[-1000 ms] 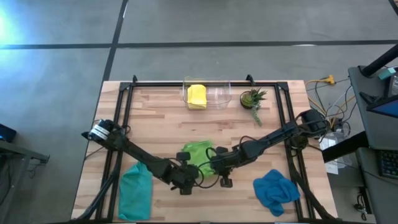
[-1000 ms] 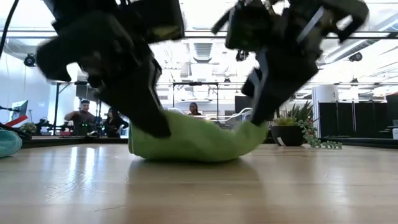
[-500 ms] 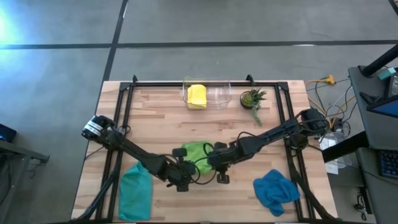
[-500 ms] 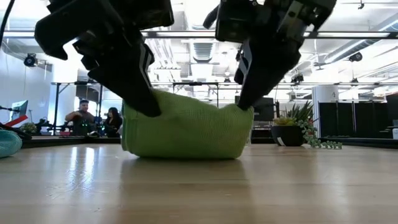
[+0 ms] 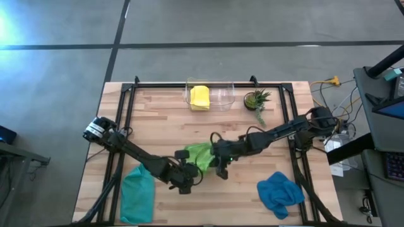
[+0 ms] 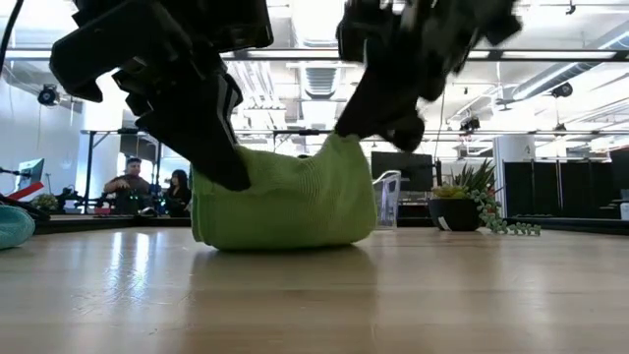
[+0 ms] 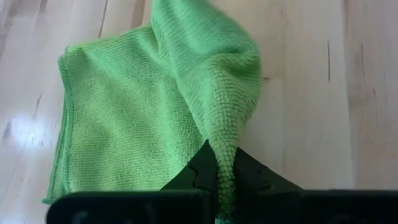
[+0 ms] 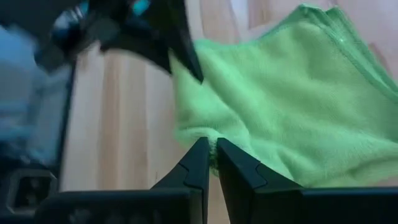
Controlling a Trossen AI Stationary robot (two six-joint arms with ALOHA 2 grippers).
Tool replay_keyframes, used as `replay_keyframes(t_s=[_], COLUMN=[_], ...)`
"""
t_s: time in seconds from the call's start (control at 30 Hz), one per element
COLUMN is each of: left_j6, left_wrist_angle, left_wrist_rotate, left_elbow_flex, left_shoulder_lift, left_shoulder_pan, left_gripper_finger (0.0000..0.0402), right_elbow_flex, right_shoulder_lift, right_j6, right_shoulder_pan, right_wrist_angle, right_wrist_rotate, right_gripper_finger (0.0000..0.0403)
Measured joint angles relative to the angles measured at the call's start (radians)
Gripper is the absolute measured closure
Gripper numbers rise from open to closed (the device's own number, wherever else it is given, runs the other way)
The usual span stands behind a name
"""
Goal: Fold microfiber towels
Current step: Fold the green microfiber towel
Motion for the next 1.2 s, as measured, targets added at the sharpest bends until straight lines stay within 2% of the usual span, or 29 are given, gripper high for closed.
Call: replay_keyframes(t_s=[0.17,0.37,0.53,0.77,1.03,1.2], left_j6=[-0.002,-0.044,-0.053,-0.052,-0.052,-0.053], left_wrist_angle=[0.0,0.004,0.034,0.087,0.091,0.104], left_wrist_rotate=[0.03,0.083,0.088,0.087,0.086,0.085], left_elbow_flex=[-0.028,-0.061,-0.071,-0.072,-0.072,-0.069], left_shoulder_lift=[0.0,0.0,0.0,0.0,0.0,0.0], left_shoulder_pan=[0.0,0.0,0.0,0.004,0.004,0.004], left_gripper_finger=[0.04,0.0401,0.0401,0.0401,0.0401,0.0401], right_elbow_flex=[-0.135,-0.197,-0.209,-0.212,-0.149,-0.139], right_shoulder_lift=[-0.024,-0.092,-0.123,0.015,0.195,0.23], right_j6=[0.121,0.172,0.185,0.218,0.292,0.365], right_shoulder_pan=[-0.042,-0.016,0.009,-0.022,-0.036,-0.046], right_wrist_angle=[0.188,0.202,0.236,0.412,0.443,0.419], right_wrist_rotate=[-0.122,-0.129,-0.076,-0.003,0.039,0.053], right_gripper_finger=[0.0376,0.0376,0.0375,0.0354,0.0379,0.0392])
